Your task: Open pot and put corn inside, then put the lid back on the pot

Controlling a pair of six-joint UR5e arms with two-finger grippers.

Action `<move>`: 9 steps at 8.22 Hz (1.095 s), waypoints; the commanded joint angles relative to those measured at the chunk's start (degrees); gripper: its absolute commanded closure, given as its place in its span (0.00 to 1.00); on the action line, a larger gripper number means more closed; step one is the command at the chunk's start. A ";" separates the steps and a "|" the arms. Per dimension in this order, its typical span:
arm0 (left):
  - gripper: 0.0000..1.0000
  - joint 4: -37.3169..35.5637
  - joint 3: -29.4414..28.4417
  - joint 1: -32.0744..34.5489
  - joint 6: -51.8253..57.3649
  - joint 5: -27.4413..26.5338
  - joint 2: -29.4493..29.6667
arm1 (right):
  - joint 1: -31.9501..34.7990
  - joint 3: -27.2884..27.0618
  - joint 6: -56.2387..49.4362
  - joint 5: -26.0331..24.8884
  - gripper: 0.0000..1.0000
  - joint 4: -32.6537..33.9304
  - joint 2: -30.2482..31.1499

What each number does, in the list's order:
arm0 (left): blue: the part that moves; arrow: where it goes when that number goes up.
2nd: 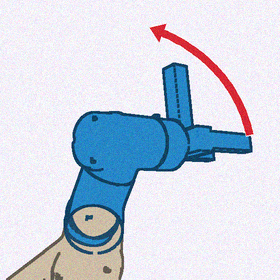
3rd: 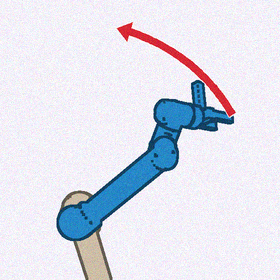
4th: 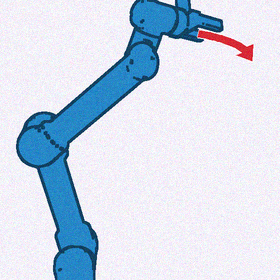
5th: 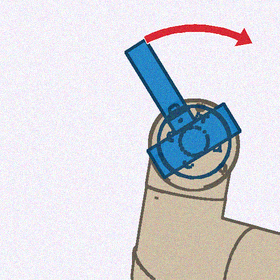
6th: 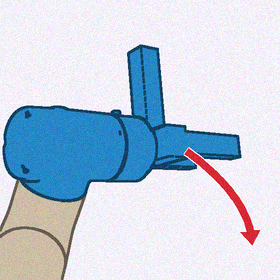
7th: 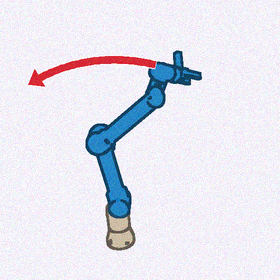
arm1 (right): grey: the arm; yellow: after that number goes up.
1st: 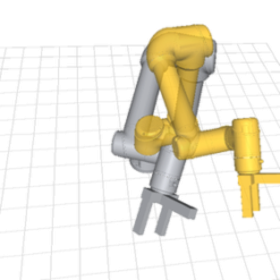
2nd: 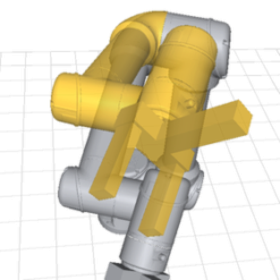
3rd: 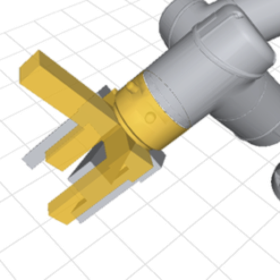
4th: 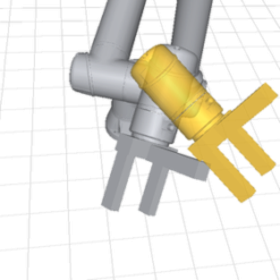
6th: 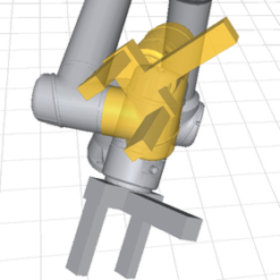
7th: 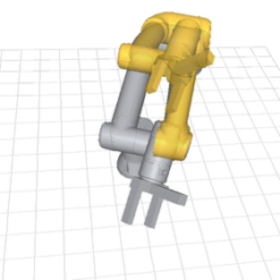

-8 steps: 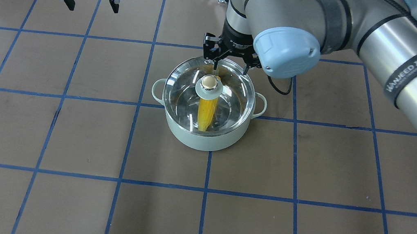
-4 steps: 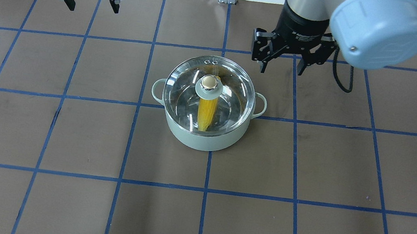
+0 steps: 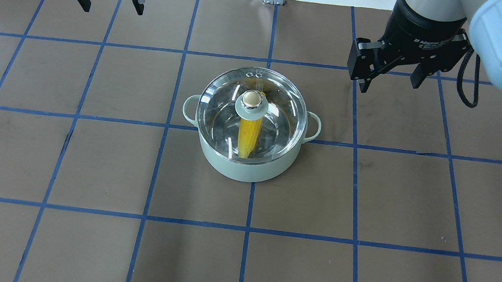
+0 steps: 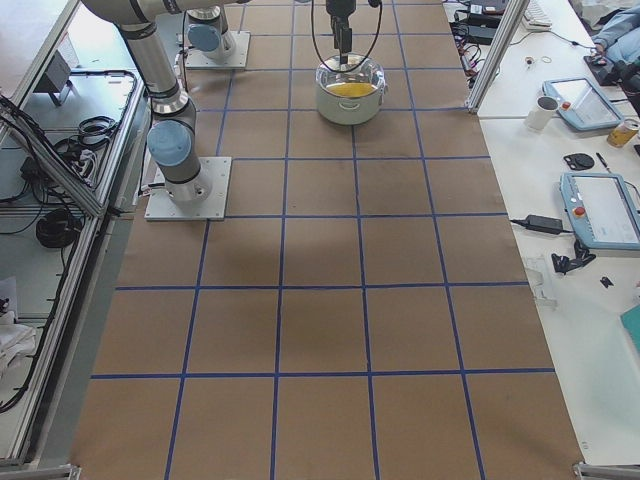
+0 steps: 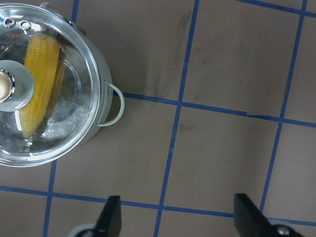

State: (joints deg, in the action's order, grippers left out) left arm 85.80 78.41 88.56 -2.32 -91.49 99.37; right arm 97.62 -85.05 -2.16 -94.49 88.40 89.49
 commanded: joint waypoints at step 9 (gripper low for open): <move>0.00 0.25 0.08 0.30 -0.05 0.00 -0.76 | -1.03 -0.29 -1.97 0.80 0.10 0.19 -0.02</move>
State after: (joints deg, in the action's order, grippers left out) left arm 86.02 78.48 88.86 -2.36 -91.51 98.48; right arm 96.59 -85.32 -4.15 -94.24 88.62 89.61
